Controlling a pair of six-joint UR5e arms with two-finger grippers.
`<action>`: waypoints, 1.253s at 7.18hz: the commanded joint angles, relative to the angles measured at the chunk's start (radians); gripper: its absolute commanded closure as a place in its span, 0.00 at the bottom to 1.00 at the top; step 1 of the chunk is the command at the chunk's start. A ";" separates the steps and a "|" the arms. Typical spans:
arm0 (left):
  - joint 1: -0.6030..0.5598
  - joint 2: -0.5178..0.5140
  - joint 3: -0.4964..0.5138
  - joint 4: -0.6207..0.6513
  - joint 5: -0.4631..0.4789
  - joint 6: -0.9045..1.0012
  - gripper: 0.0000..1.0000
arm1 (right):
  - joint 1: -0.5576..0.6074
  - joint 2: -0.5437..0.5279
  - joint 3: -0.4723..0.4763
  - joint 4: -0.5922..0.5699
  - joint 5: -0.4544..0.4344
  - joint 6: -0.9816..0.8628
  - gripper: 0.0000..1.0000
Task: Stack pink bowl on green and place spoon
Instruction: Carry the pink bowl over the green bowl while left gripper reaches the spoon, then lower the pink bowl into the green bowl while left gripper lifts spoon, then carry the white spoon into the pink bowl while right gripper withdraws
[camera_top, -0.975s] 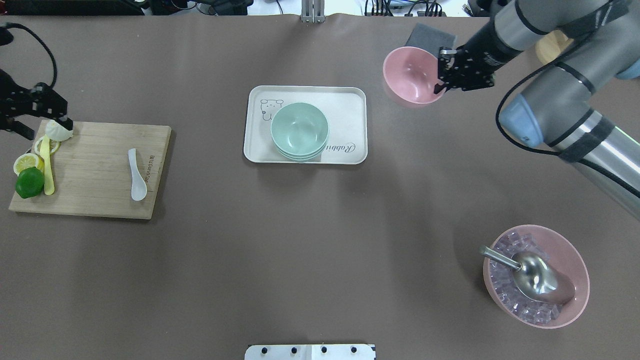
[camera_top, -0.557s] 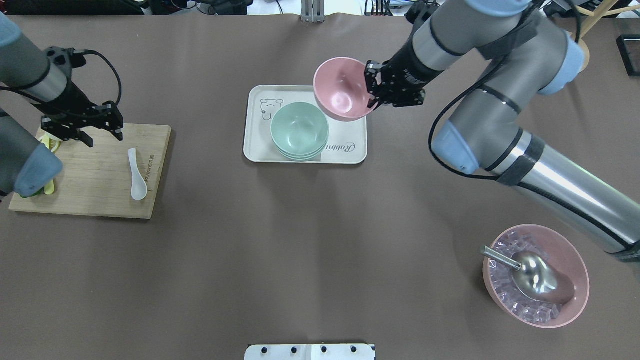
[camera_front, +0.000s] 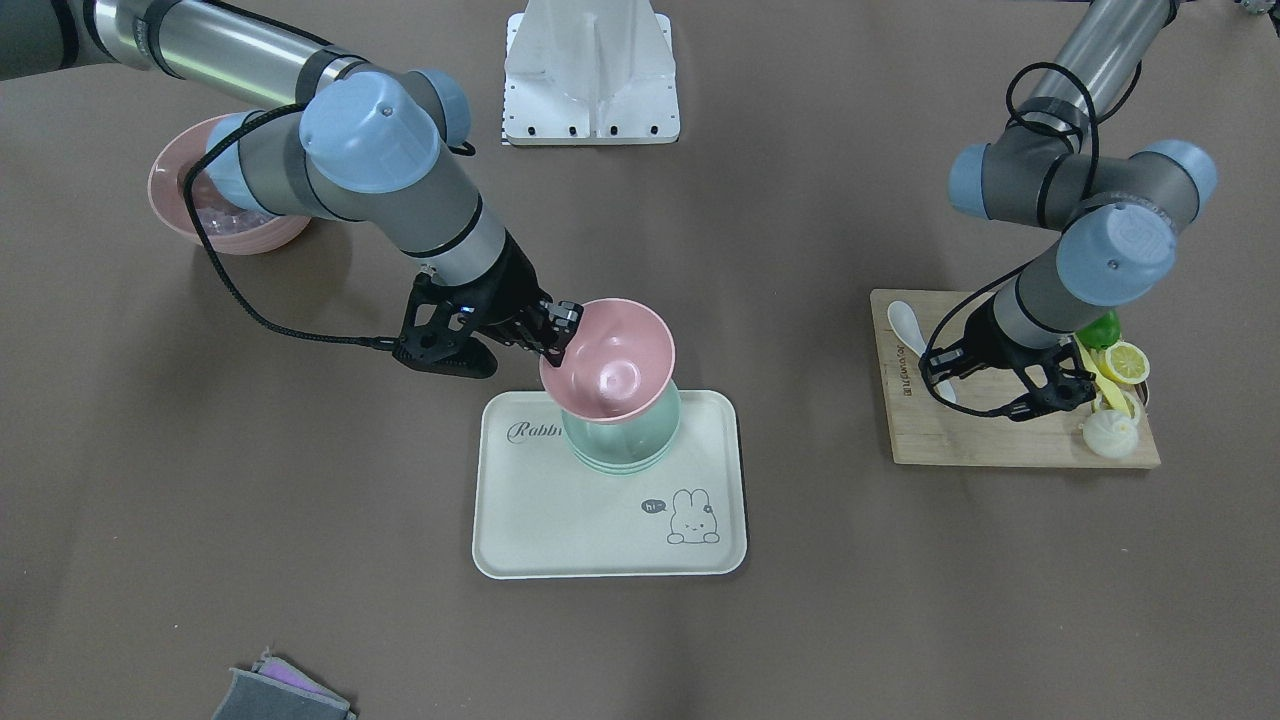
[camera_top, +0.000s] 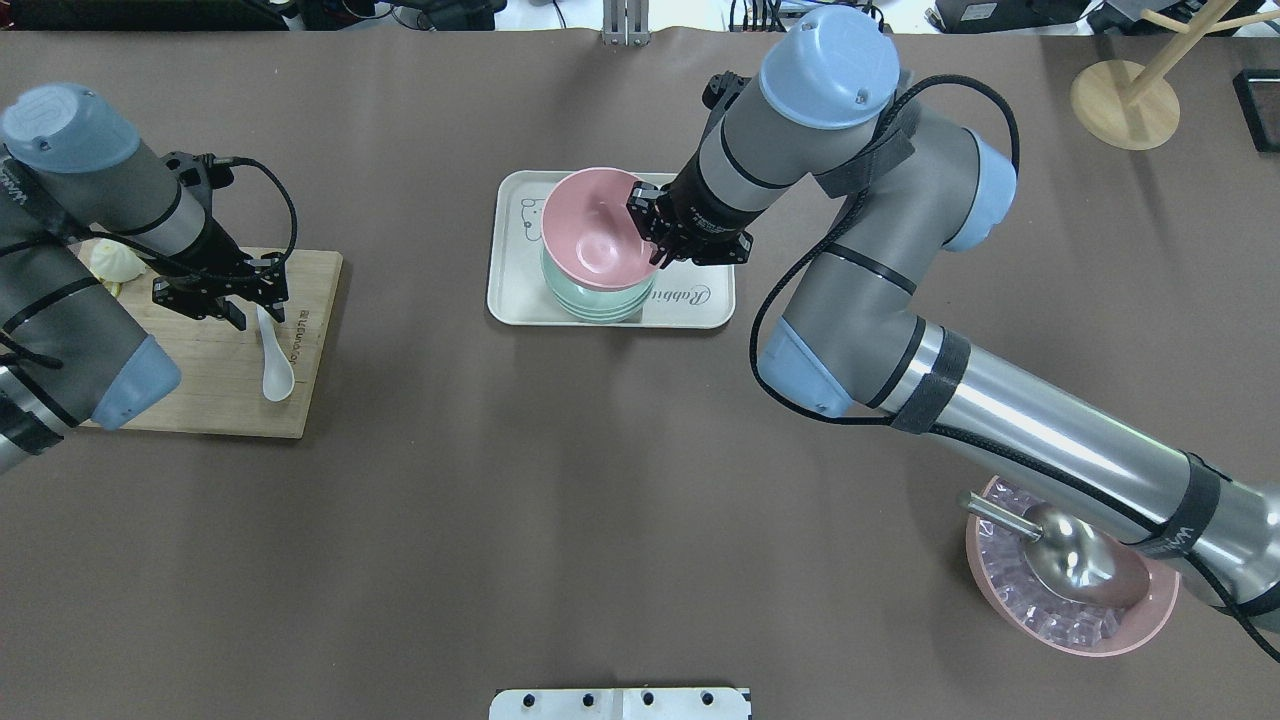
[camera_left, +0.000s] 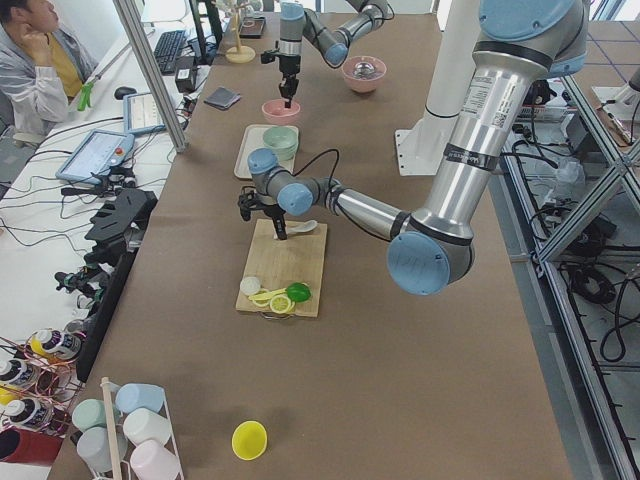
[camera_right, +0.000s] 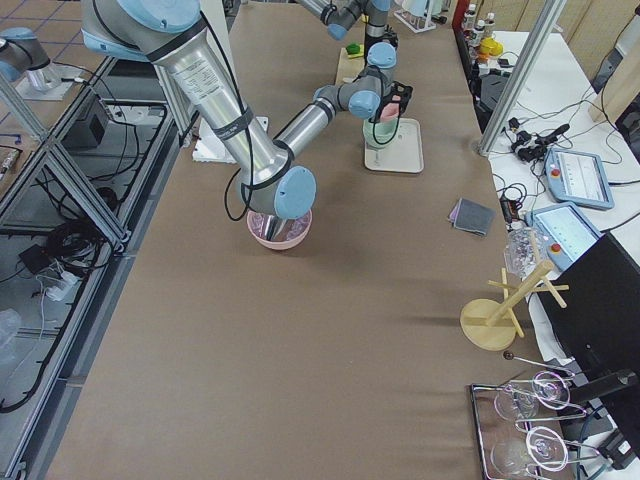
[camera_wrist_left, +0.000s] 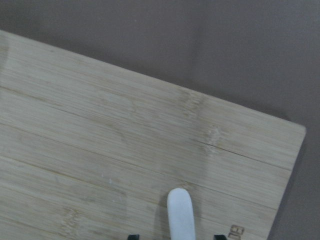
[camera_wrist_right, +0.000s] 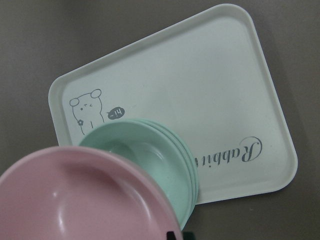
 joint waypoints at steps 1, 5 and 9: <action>0.004 -0.001 0.002 -0.002 -0.002 -0.004 0.93 | -0.008 0.015 -0.019 0.000 -0.010 0.000 1.00; 0.004 -0.060 -0.067 0.015 -0.078 -0.097 1.00 | -0.009 0.051 -0.101 0.012 -0.044 -0.015 0.74; 0.003 -0.440 0.055 0.024 -0.111 -0.385 1.00 | 0.094 -0.093 0.047 0.027 0.107 -0.031 0.00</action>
